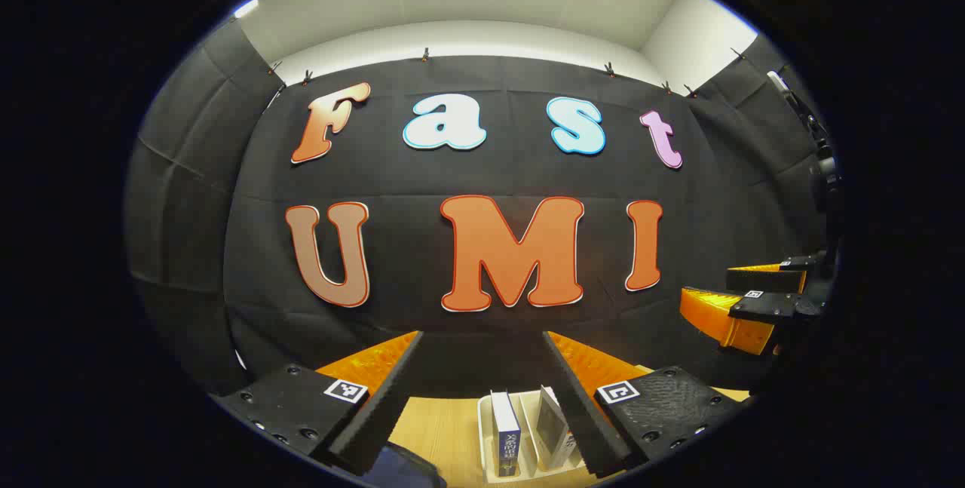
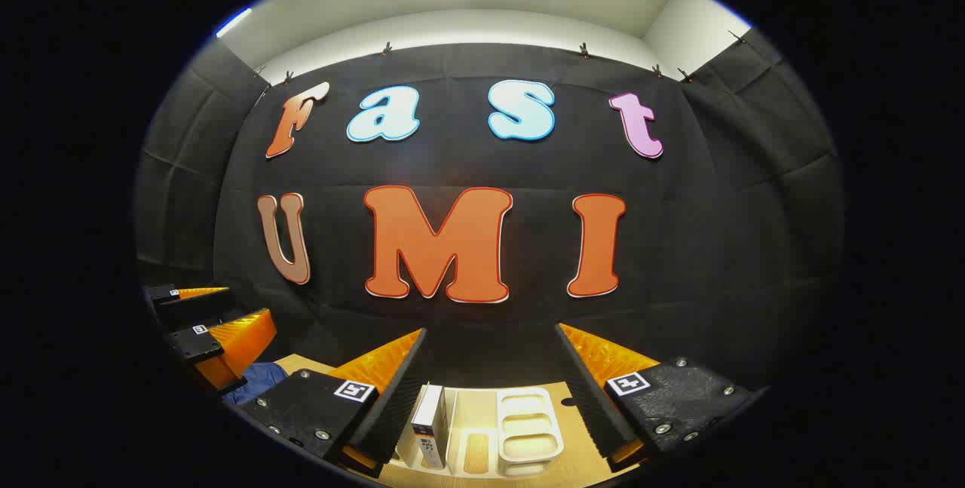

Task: Open the schoolbag, grab two books from the bookshelf and put them into the schoolbag.

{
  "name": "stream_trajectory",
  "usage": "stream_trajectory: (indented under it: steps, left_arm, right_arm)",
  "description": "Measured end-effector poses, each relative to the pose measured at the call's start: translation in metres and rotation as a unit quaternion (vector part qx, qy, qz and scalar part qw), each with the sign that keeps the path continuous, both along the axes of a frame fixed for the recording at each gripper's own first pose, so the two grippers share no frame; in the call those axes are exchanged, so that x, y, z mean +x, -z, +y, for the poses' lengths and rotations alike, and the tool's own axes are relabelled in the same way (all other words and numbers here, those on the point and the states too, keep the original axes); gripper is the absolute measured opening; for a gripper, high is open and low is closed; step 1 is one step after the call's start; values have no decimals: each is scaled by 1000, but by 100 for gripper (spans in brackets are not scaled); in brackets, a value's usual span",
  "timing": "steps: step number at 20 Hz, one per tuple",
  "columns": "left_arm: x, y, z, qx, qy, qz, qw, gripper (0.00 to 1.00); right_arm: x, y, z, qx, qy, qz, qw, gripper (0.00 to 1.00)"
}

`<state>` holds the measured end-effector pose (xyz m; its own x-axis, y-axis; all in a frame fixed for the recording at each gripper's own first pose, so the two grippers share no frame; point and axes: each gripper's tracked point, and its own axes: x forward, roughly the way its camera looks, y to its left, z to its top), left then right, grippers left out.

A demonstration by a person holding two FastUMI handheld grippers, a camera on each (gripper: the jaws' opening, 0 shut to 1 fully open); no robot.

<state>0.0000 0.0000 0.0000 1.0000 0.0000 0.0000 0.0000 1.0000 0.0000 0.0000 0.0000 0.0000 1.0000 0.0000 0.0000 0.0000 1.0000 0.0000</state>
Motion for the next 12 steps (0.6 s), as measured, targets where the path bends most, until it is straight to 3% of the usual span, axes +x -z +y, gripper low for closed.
stream_trajectory:
  steps: [12]
  left_arm:
    - [0, 8, 3, 0, -5, 7, 1000, 94]
  right_arm:
    - [0, 4, 0, -9, 0, 4, 1000, 96]
